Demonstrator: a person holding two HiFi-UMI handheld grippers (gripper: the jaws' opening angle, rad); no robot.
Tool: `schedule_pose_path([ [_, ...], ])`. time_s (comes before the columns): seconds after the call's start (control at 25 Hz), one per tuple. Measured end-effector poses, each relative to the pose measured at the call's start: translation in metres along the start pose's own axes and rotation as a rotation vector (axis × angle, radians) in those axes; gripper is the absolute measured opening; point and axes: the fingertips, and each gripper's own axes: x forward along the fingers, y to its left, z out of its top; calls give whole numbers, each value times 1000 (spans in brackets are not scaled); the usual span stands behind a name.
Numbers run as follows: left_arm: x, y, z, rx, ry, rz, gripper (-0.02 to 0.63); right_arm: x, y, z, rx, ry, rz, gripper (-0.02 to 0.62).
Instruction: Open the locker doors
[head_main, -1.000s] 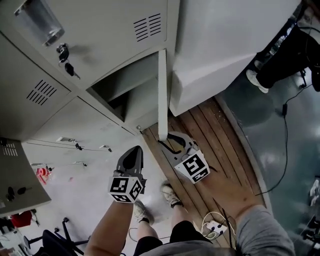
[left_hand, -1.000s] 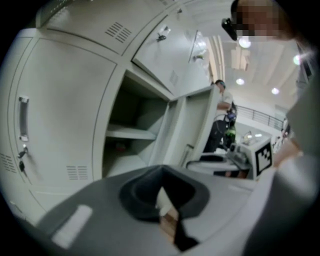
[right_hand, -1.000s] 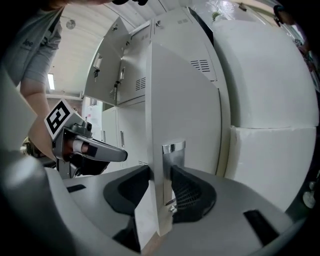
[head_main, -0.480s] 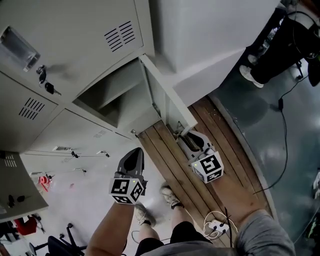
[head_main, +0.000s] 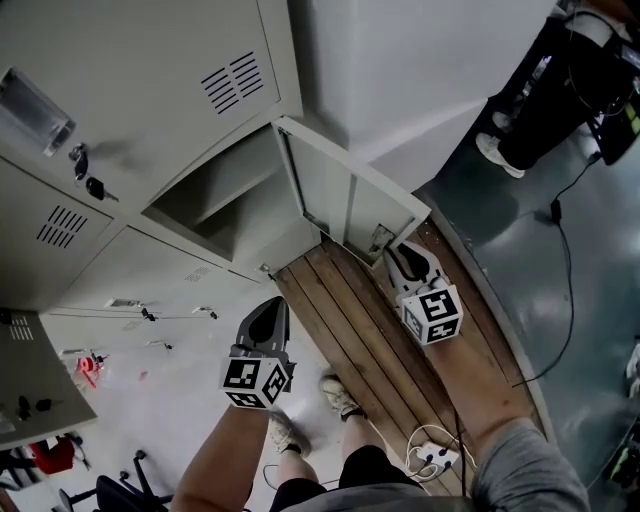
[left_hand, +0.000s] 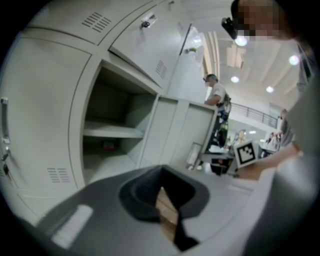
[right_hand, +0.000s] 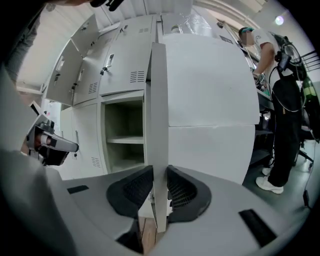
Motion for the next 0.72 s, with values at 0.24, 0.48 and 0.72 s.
schedule_pose_path([
  [0.24,2,-1,3,-2,-3,-4,5,7,-18,2,16,5,-40,83],
  [0.48,2,0,5,-5,-4,-10,5,8,-18,2,23,15,-59,86],
  [0.72,-2,2,6,-5,-1,-24,5,0,-20,-6,72,54,-114,162],
])
